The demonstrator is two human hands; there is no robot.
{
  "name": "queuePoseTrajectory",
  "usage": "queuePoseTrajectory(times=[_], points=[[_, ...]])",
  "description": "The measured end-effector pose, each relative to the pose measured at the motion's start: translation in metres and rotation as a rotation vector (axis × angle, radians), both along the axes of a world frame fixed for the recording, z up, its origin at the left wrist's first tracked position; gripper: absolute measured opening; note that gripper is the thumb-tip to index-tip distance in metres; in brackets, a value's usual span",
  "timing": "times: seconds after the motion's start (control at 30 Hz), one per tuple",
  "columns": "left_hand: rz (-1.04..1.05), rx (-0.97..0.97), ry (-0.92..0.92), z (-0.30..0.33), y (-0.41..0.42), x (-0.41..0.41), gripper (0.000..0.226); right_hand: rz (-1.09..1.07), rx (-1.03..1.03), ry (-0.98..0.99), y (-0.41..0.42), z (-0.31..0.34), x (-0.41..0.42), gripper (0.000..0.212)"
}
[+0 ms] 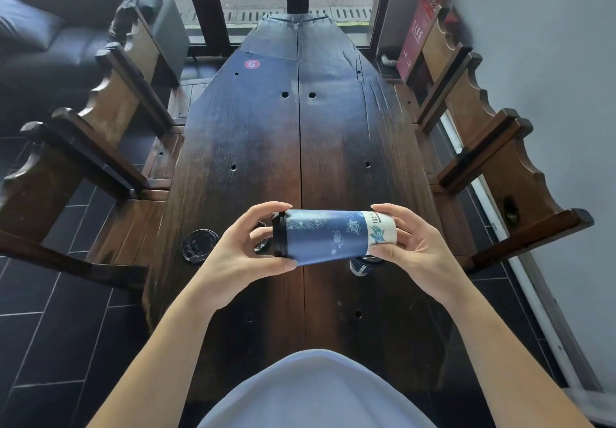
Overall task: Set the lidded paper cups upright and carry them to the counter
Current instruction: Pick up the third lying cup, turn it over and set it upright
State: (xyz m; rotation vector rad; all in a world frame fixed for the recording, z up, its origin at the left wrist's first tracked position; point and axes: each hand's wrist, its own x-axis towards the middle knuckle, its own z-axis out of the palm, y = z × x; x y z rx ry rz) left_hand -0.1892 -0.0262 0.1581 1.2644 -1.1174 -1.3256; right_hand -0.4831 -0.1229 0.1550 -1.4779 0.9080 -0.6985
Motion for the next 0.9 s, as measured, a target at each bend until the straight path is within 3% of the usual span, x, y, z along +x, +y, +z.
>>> queuePoseTrajectory(times=[0.17, 0.33, 0.6, 0.8, 0.9], points=[[0.072, 0.004, 0.056, -0.002, 0.001, -0.003, 0.070, 0.018, 0.012, -0.047, 0.001, 0.002, 0.005, 0.070], [0.070, -0.030, 0.071, 0.000, 0.002, 0.001, 0.077, 0.004, -0.017, 0.016, 0.003, -0.001, 0.005, 0.060], [0.150, -0.008, 0.030, -0.001, 0.000, -0.002, 0.067, 0.000, 0.015, 0.088, 0.009, -0.015, 0.009, 0.062], [0.100, -0.050, 0.019, 0.001, 0.000, -0.002, 0.069, -0.013, 0.021, 0.089, 0.007, -0.013, 0.013, 0.040], [0.117, -0.041, 0.021, 0.000, -0.001, -0.002, 0.068, -0.004, 0.042, 0.077, 0.006, -0.013, 0.011, 0.048]])
